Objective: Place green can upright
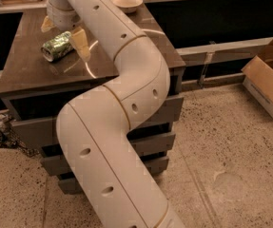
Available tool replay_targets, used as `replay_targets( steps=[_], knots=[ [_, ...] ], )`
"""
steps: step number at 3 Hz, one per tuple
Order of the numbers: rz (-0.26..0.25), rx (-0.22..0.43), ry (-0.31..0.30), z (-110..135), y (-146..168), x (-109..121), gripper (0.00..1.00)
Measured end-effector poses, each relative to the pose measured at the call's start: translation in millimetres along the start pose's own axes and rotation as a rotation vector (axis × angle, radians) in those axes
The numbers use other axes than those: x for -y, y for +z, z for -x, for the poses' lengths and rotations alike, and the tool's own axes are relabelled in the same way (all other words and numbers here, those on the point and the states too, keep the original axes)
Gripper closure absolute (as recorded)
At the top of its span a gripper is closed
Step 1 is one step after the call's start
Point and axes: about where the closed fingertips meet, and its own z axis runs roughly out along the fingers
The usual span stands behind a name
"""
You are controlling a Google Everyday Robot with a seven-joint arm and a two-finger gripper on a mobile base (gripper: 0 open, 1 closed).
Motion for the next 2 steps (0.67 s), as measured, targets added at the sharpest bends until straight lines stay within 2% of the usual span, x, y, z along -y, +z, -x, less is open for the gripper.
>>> replay_targets(
  steps=[2],
  knots=[
    [0.062, -0.001, -0.045, -1.0, 19.7, -8.6, 0.0]
  ],
)
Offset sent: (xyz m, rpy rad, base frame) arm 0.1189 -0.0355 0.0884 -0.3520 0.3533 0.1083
